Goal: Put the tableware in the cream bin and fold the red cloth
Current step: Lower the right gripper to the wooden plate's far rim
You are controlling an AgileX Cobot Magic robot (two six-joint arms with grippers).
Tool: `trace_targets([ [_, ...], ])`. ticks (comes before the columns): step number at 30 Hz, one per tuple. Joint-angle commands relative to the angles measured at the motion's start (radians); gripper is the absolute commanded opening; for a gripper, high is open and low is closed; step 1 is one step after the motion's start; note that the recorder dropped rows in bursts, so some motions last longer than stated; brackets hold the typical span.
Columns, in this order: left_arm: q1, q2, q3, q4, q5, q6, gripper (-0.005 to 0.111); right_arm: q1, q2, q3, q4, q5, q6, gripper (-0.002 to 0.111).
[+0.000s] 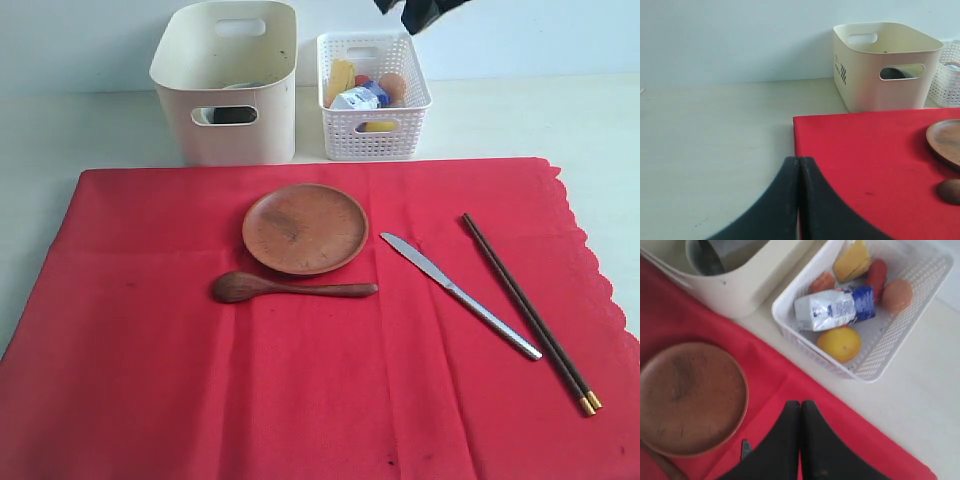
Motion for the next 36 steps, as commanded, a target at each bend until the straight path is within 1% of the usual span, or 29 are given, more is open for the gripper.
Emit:
trace_targets([
  [1,0.001,-0.006,-0.001,-0.010,-0.003,-0.003,0.001,-0.006,-0.006,0.097,0.004,-0.012,-0.039,0.000],
  [4,0.001,-0.006,-0.001,-0.010,-0.003,-0.003,0.001,-0.006,0.003,0.165,0.021,-0.058,-0.052,0.000],
  [7,0.001,-0.006,-0.001,-0.010,-0.003,-0.003,0.001,-0.006,0.032,0.191,0.051,-0.069,-0.051,0.000],
  [12,0.001,-0.006,-0.001,-0.010,-0.003,-0.003,0.001,-0.006,0.101,0.199,0.144,-0.063,-0.054,0.000],
  [17,0.001,-0.006,-0.001,-0.010,-0.003,-0.003,0.001,-0.003,0.185,0.199,0.149,-0.081,-0.052,0.000],
  [22,0.001,-0.006,-0.001,-0.010,-0.003,-0.003,0.001,-0.003,0.243,0.199,0.197,-0.096,-0.047,0.001],
  [23,0.001,-0.006,-0.001,-0.010,-0.003,-0.003,0.001,-0.003,0.252,0.199,0.197,-0.104,-0.047,0.002],
  [26,0.001,-0.006,-0.001,-0.010,-0.003,-0.003,0.001,-0.003,0.272,0.199,0.197,-0.128,-0.047,0.013],
  [27,0.001,-0.006,-0.001,-0.010,-0.003,-0.003,0.001,-0.003,0.276,0.199,0.197,-0.136,-0.047,0.018],
  [31,0.001,-0.006,-0.001,-0.010,-0.003,-0.003,0.001,-0.002,0.278,0.199,0.239,-0.143,-0.047,0.035],
  [33,0.001,-0.006,-0.001,-0.010,-0.003,-0.003,0.001,0.005,0.279,0.199,0.278,-0.143,-0.060,0.040],
  [36,0.001,-0.006,-0.001,-0.010,-0.003,-0.003,0.001,0.021,0.287,0.199,0.330,-0.143,-0.118,0.041],
])
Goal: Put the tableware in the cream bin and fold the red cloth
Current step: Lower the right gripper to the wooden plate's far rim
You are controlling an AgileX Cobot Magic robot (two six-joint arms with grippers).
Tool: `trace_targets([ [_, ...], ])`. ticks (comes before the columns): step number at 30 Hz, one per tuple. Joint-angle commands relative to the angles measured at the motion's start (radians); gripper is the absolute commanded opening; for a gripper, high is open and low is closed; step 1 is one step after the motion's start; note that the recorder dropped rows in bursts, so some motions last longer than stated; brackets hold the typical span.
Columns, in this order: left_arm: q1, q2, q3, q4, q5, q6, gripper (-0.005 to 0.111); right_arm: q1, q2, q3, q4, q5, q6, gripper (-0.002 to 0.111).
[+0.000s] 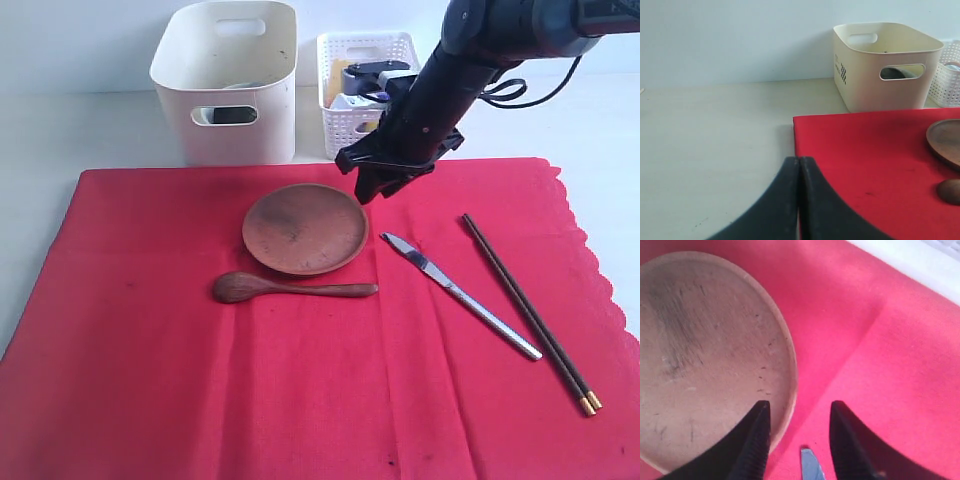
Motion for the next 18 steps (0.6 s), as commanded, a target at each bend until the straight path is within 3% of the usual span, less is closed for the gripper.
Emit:
trace_targets([
  [1,0.001,-0.006,-0.001,-0.010,-0.003,-0.003,0.001,0.026,0.008,0.004,0.069,-0.011,-0.081,0.041],
  [8,0.001,-0.006,-0.001,-0.010,-0.003,-0.003,0.001,0.029,0.072,0.004,0.040,-0.115,-0.067,0.041],
  [18,0.001,-0.006,-0.001,-0.010,-0.003,-0.003,0.001,0.029,0.102,0.004,0.136,-0.097,-0.072,0.038],
])
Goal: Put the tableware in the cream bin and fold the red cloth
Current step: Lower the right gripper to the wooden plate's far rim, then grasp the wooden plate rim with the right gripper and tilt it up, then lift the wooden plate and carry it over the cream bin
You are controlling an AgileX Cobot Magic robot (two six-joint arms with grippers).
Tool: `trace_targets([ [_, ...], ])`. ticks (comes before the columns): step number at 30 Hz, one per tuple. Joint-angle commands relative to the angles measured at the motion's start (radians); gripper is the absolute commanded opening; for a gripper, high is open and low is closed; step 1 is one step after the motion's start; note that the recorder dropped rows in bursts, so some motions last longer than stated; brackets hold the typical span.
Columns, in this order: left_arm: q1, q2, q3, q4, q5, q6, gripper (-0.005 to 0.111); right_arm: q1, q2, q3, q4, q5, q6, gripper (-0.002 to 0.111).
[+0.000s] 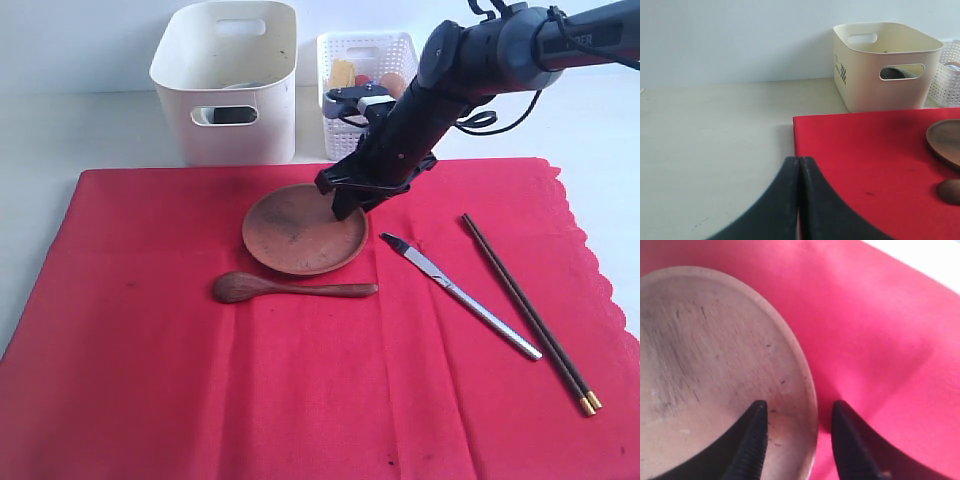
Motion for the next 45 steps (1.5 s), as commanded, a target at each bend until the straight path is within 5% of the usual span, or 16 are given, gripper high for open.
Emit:
trace_targets([
  [1,0.001,-0.006,-0.001,-0.010,-0.003,-0.003,0.001,-0.002,0.015,0.004,0.079,0.011,-0.010,0.037],
  [11,0.001,-0.006,-0.001,-0.010,-0.003,-0.003,0.001,-0.002,0.015,0.004,0.163,0.032,-0.139,0.023],
  [16,0.001,-0.006,-0.001,-0.010,-0.003,-0.003,0.001,-0.002,0.015,0.004,0.154,0.030,-0.139,0.001],
  [45,0.001,-0.006,-0.001,-0.010,-0.003,-0.003,0.001,-0.002,-0.088,-0.060,0.208,0.157,-0.139,0.000],
])
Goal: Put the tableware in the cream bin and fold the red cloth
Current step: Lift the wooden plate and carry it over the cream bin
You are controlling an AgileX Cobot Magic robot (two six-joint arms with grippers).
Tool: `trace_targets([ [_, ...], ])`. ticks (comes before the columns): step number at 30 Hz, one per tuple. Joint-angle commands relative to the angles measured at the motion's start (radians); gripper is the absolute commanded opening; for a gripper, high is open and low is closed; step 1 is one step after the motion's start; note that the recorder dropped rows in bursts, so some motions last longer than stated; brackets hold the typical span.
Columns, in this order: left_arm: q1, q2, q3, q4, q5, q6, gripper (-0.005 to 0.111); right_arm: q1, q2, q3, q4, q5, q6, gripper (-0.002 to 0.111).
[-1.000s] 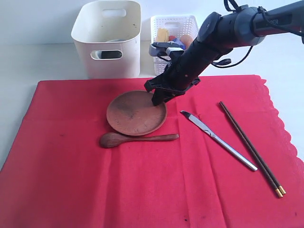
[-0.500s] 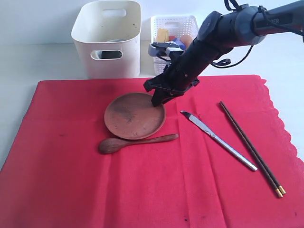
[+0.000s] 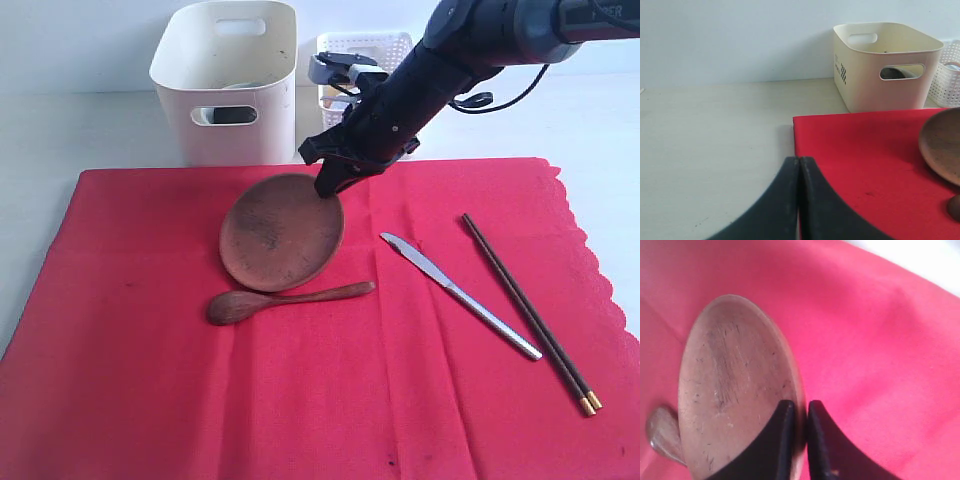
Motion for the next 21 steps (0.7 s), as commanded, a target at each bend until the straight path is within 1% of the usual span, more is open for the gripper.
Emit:
trace_targets([
  [1,0.001,-0.006,-0.001,-0.010,-0.003,-0.003,0.001,-0.002,-0.017,-0.060,0.033,0.070,-0.013,0.000],
  [7,0.001,-0.006,-0.001,-0.010,-0.003,-0.003,0.001,-0.002,-0.017,-0.163,0.046,0.185,-0.013,0.000],
  [11,0.001,-0.006,-0.001,-0.010,-0.003,-0.003,0.001,-0.004,-0.017,-0.245,0.130,0.236,-0.013,0.000],
  [17,0.001,-0.006,-0.001,-0.010,-0.003,-0.003,0.001,-0.004,-0.017,-0.329,0.171,0.225,-0.013,0.000],
  [21,0.001,-0.006,-0.001,-0.010,-0.003,-0.003,0.001,-0.004,-0.017,-0.356,0.226,0.164,-0.011,0.000],
])
